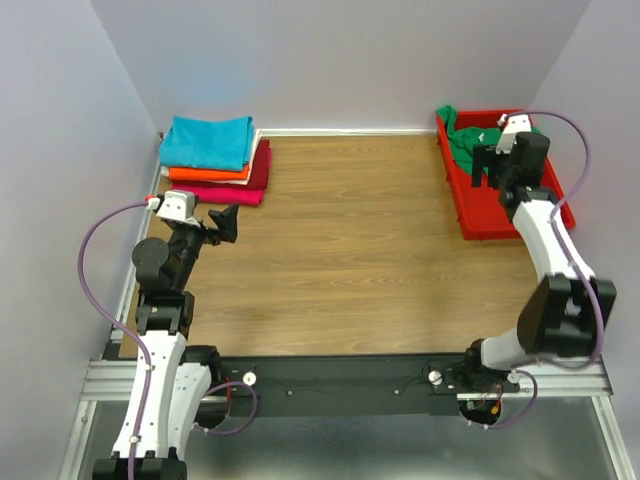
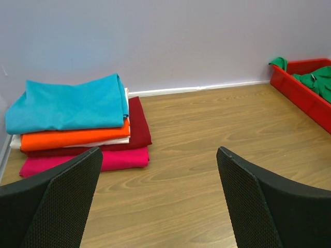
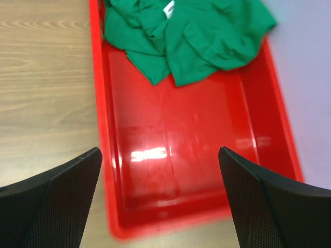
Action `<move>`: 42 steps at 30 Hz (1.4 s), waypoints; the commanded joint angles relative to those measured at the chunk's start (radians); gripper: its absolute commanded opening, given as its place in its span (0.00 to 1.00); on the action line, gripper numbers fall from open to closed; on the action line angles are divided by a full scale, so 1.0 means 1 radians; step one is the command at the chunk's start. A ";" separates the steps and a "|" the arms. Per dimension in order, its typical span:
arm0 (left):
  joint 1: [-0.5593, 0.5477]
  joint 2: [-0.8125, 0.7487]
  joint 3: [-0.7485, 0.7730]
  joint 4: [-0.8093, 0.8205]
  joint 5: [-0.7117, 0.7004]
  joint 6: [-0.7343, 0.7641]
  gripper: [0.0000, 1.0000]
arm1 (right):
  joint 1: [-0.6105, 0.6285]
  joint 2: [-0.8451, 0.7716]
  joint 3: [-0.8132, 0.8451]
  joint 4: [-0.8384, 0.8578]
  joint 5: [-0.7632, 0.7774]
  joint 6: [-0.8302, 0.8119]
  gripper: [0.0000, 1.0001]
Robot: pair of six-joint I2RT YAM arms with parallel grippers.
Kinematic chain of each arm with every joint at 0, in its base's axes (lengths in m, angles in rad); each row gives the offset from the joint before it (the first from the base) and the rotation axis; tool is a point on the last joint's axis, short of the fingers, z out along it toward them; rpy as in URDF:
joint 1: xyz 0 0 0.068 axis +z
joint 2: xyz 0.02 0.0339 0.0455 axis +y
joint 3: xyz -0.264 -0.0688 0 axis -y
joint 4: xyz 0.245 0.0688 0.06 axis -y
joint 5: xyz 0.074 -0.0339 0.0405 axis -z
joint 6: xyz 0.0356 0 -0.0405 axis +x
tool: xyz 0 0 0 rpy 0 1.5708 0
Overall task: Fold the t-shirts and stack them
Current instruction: Grab the tshirt from the pile
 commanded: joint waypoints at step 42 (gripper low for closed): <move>-0.055 0.078 0.005 0.020 -0.037 0.052 0.98 | -0.002 0.644 0.413 0.117 0.053 -0.075 0.01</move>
